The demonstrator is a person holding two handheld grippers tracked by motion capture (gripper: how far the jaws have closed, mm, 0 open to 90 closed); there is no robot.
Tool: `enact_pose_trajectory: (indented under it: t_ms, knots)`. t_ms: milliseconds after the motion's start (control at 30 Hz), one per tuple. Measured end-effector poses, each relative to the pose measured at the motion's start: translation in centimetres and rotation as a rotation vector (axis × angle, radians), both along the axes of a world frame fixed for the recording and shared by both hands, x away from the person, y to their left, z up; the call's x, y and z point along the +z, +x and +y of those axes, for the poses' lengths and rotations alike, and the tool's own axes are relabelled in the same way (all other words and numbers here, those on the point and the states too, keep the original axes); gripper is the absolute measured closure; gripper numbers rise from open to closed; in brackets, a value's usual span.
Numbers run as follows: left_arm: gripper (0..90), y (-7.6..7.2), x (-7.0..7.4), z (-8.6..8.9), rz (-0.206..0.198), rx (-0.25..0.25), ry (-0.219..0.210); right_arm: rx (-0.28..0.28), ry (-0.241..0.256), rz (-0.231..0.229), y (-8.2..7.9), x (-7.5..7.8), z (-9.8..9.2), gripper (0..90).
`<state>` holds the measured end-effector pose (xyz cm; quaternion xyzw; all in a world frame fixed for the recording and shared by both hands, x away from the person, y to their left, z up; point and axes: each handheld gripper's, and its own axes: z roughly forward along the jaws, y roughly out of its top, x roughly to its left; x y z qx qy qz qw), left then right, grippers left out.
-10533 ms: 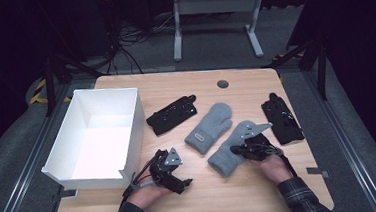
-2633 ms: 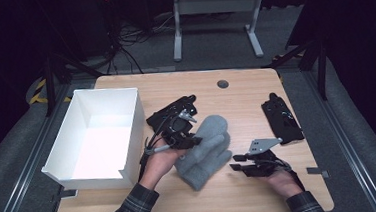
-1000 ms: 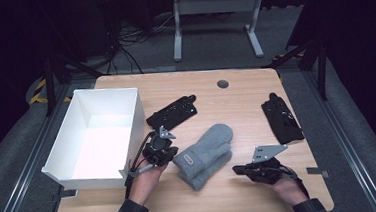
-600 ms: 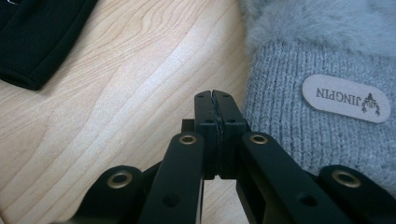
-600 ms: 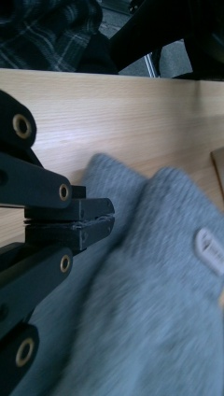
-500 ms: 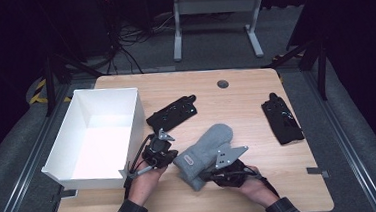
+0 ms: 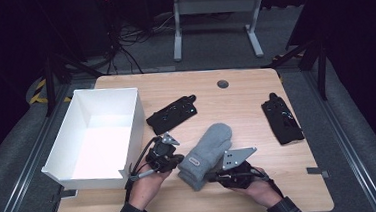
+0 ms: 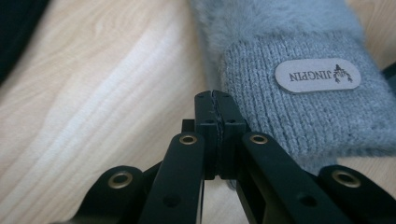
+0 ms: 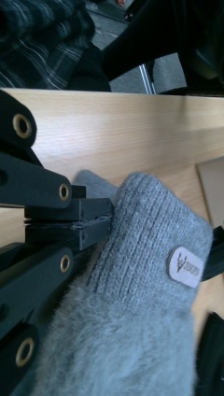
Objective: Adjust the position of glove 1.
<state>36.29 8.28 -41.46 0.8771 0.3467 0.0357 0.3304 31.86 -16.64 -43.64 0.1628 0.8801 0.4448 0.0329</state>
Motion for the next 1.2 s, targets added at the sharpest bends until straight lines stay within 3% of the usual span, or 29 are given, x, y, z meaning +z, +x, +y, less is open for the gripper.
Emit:
enact_pose_trajectory:
  t_ms: [100, 200, 433, 533, 733, 767, 933, 1200]
  knots:
    - [89.9, -0.2, -0.4, -0.4, 0.009, -0.021, 0.028, 0.007, -0.018, 0.014, -0.2, -0.6, 0.0, 89.5]
    - [88.3, -0.1, -0.4, -0.2, 0.005, -0.018, 0.019, 0.014, -0.043, 0.032, -0.2, -1.2, 0.1, 85.7]
    - [67.0, 0.4, 0.7, 0.1, -0.024, -0.013, -0.020, -0.010, -0.063, 0.024, -0.4, -1.0, -1.2, 71.1]
    - [55.3, 0.8, 1.2, 0.0, -0.039, -0.021, -0.043, -0.048, -0.076, 0.016, -0.1, -1.0, -2.4, 66.9]
    - [40.0, 1.7, 1.9, -0.8, -0.048, -0.063, -0.065, -0.104, -0.087, 0.004, 0.3, -1.0, -4.2, 59.1]
    - [37.8, 2.2, 2.0, -1.2, -0.046, -0.082, -0.059, -0.137, -0.100, -0.004, 0.5, -1.1, -5.0, 53.3]
    - [31.4, 3.2, 2.3, -2.3, -0.059, -0.114, -0.069, -0.210, -0.123, -0.022, 1.0, -1.6, -6.8, 40.7]
    - [21.9, 4.4, 2.7, -4.5, -0.079, -0.158, -0.063, -0.314, -0.142, -0.022, 1.5, -2.2, -10.5, 29.8]
